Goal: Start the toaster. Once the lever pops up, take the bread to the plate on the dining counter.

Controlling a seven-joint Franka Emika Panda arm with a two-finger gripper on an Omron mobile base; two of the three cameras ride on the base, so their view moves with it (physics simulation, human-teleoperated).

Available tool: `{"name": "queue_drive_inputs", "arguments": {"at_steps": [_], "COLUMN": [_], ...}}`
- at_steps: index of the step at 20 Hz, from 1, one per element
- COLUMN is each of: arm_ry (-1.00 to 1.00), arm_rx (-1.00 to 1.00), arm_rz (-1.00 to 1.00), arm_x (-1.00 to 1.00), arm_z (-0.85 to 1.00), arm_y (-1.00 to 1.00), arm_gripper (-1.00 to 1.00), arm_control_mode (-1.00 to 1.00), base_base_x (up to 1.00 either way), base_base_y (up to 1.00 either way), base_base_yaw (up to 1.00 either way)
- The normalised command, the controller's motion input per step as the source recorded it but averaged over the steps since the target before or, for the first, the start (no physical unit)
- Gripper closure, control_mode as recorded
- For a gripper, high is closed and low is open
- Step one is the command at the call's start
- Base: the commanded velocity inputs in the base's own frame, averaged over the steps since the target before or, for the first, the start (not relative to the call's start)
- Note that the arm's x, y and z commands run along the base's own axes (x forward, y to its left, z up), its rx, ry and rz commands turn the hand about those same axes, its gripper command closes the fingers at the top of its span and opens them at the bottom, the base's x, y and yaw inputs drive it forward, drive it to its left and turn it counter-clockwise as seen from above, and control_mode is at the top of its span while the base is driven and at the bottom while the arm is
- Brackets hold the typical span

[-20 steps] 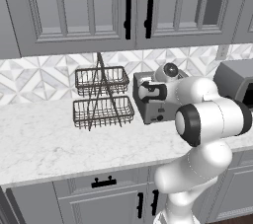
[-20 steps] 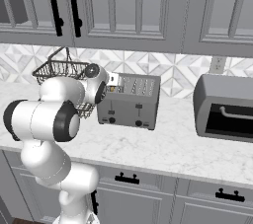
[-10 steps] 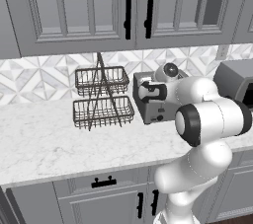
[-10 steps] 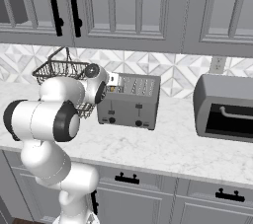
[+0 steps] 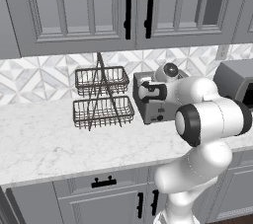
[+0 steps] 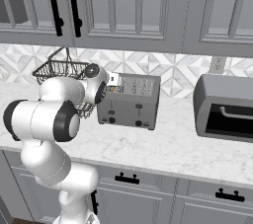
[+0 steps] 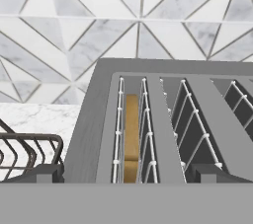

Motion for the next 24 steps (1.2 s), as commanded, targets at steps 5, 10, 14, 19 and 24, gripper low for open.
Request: {"name": "queue_drive_inputs", "arguments": {"at_steps": [5, 10, 14, 19, 24], "arm_ry": [0.0, 0.0, 0.0, 0.0, 0.0], "arm_rx": [0.0, 0.0, 0.0, 0.0, 0.0], "arm_rz": [0.0, 0.0, 0.0, 0.0, 0.0], "arm_x": [0.0, 0.0, 0.0, 0.0, -0.01], "arm_z": [0.0, 0.0, 0.0, 0.0, 0.0], "arm_y": [0.0, 0.0, 0.0, 0.0, 0.0], "arm_gripper": [-1.0, -1.0, -1.0, -1.0, -1.0], "arm_control_mode": [-1.0, -1.0, -1.0, -1.0, -1.0], "base_base_x": [0.0, 0.0, 0.0, 0.0, 0.0], "base_base_y": [0.0, 0.0, 0.0, 0.0, 0.0], "base_base_yaw": [0.0, 0.0, 0.0, 0.0, 0.0]}}
